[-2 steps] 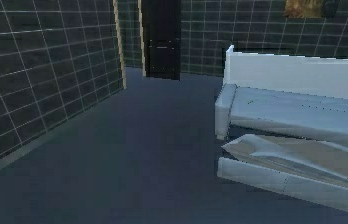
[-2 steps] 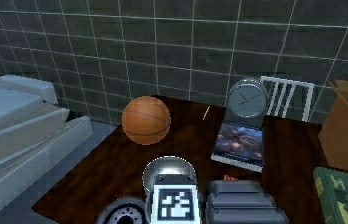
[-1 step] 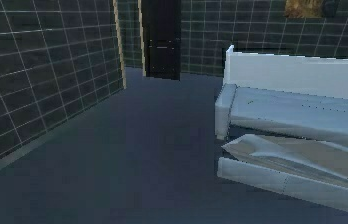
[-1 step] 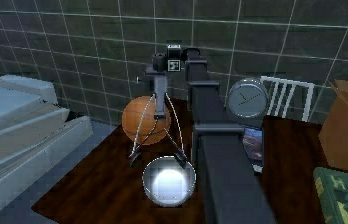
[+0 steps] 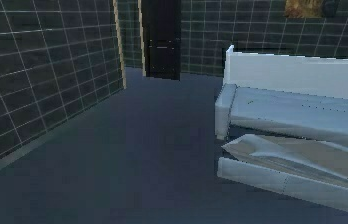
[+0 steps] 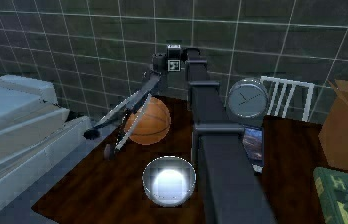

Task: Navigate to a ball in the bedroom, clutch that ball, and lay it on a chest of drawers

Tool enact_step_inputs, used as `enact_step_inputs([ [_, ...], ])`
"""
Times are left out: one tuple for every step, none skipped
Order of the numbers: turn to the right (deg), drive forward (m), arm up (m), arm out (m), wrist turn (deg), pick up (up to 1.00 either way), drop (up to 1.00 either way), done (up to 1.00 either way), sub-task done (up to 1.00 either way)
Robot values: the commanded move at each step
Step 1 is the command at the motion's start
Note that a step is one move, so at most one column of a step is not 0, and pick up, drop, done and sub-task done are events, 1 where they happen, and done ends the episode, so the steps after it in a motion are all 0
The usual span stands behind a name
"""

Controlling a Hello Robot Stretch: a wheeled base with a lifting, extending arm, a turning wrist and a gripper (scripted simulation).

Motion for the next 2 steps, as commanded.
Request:
enact_step_inputs([
  [0.0, 0.00, 0.00, 0.00, 45.0, 0.00, 0.00, 0.00, 0.00],
  [0.0, 0.00, 0.00, 0.00, 45.0, 0.00, 0.00, 0.00, 0.00],
])
